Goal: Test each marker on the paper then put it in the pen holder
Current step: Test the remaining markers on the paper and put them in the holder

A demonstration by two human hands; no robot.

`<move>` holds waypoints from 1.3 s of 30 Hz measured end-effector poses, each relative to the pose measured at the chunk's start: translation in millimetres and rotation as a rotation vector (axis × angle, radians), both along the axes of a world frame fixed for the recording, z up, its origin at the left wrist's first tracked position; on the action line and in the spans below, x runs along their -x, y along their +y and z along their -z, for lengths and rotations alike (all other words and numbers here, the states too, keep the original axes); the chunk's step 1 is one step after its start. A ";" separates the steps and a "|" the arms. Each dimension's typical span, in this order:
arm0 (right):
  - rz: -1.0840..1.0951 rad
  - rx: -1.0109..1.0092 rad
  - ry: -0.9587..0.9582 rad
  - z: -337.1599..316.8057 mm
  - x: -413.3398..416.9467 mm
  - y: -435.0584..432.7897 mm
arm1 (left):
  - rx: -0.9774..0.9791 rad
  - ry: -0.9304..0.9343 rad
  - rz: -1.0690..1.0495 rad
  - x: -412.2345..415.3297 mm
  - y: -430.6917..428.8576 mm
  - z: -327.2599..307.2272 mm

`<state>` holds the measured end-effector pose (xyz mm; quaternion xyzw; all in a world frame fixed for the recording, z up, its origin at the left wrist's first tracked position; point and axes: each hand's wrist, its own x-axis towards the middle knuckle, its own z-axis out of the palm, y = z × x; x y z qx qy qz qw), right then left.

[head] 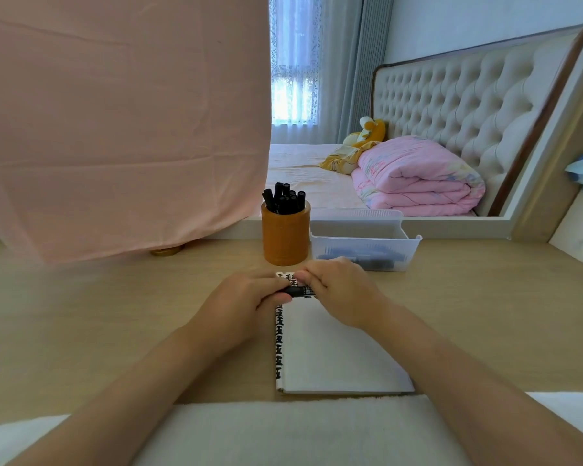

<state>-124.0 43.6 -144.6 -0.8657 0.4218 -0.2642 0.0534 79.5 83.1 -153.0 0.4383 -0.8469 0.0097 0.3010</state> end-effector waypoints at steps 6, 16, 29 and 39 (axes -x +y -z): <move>-0.044 -0.141 -0.086 -0.8 2.1 -1.1 | 0.034 -0.017 -0.135 2.1 -6.2 -7.4; 0.032 -0.255 -0.398 -31.4 8.8 -20.1 | 0.001 0.296 -0.219 -8.2 -49.2 -31.2; 0.236 -0.169 -0.782 -92.7 -0.2 -108.7 | -0.503 0.832 -0.156 16.9 -136.5 -43.0; 0.165 -0.214 -0.474 -80.3 -23.4 -134.7 | -0.376 0.824 -0.157 13.3 -151.2 -32.7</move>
